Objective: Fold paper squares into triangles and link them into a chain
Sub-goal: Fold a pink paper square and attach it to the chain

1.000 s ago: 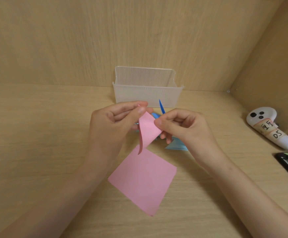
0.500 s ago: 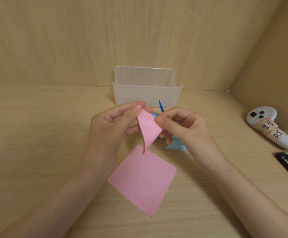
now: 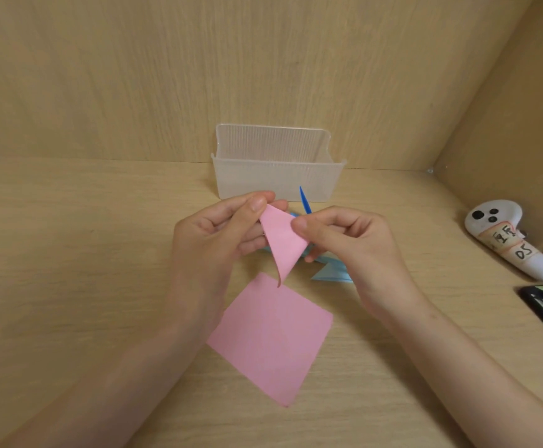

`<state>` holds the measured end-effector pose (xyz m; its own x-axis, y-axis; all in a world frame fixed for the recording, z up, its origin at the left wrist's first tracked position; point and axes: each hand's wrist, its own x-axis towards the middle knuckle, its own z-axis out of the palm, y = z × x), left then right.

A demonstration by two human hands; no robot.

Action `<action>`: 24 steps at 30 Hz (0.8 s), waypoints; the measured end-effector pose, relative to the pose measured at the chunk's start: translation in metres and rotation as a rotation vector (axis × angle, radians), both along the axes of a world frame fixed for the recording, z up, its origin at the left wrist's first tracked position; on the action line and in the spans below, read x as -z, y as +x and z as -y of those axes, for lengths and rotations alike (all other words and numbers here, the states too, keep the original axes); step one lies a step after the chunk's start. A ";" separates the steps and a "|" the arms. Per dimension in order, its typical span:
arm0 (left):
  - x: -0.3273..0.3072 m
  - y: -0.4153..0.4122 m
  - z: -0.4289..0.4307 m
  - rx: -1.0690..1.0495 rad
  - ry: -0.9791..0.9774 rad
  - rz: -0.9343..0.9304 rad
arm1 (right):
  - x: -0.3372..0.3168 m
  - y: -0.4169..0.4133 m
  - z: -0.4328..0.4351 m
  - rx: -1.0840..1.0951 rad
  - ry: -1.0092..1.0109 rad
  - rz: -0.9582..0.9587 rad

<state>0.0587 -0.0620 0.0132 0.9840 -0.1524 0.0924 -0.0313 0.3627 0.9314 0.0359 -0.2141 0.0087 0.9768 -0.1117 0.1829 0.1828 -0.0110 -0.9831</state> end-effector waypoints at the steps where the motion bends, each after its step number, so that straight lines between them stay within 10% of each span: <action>1: 0.000 0.001 -0.001 0.006 0.016 -0.001 | 0.000 0.000 0.001 0.006 -0.009 0.001; 10: -0.001 0.010 -0.003 -0.022 0.313 0.168 | -0.001 -0.001 0.006 -0.046 -0.121 0.034; 24: 0.002 0.006 0.002 -0.163 0.161 0.123 | 0.000 0.000 0.003 0.002 0.029 -0.001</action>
